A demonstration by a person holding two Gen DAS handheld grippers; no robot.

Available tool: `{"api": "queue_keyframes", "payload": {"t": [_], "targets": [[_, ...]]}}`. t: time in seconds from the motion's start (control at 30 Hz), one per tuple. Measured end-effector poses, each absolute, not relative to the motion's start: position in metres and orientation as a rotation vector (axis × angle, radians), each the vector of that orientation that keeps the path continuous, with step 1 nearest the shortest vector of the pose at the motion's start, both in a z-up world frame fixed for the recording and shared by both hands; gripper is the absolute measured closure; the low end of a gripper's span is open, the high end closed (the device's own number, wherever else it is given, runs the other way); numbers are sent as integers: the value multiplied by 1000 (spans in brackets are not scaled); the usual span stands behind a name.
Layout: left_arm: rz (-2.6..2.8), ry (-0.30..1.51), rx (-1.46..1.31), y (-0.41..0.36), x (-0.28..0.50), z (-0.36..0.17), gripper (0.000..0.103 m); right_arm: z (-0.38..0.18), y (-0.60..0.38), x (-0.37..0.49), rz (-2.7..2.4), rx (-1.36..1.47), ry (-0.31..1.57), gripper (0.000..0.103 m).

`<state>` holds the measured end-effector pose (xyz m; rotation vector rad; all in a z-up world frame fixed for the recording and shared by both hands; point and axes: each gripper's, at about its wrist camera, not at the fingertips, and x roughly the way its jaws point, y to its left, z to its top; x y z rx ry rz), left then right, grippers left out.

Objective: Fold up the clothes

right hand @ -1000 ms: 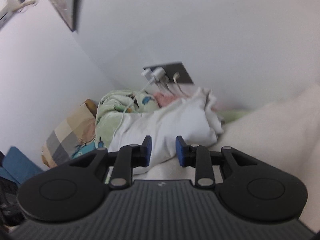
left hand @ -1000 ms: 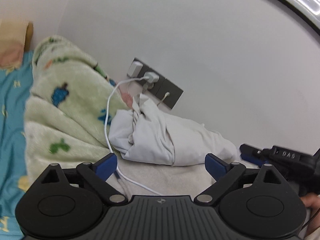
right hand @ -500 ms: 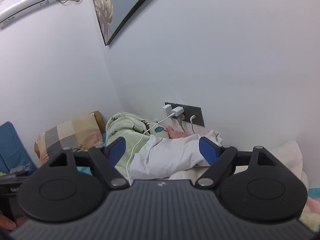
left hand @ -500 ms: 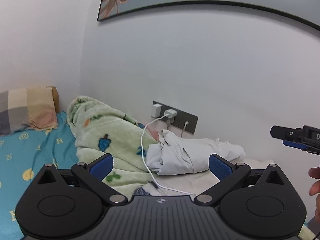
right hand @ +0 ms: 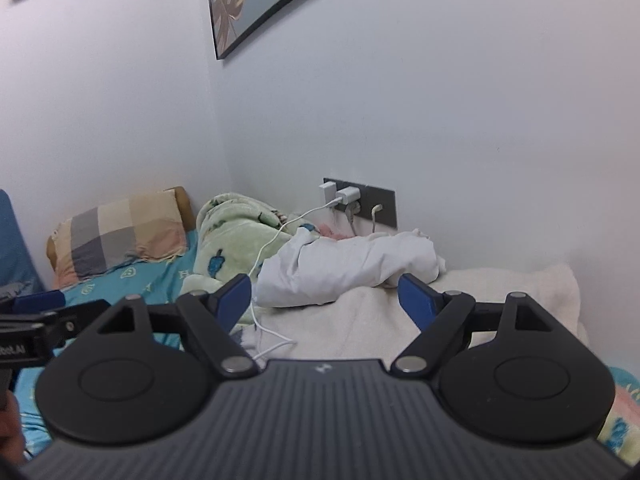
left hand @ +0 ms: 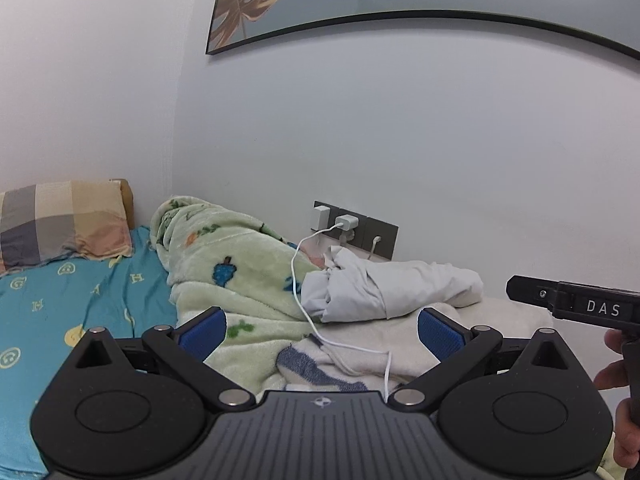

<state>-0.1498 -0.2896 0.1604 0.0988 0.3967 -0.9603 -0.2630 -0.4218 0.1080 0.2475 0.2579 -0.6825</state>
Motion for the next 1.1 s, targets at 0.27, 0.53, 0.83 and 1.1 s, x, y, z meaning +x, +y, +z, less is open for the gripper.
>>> {"api": "queue_keyframes", "payload": {"t": [0.27,0.53,0.83,1.1], "targets": [[-952,385,158,-294,-155,149,0,90,-408,-252,-711,243,283,21],[-907,393,141,-289,-149,149,0,85,-406,-245,-722,200,320,21],[-875,409,136,-288,-143,146,0,83,-403,-245,-699,214,339,21],[-877,411,140,-286,-145,146,0,85,-405,-248,-717,217,334,21]]}}
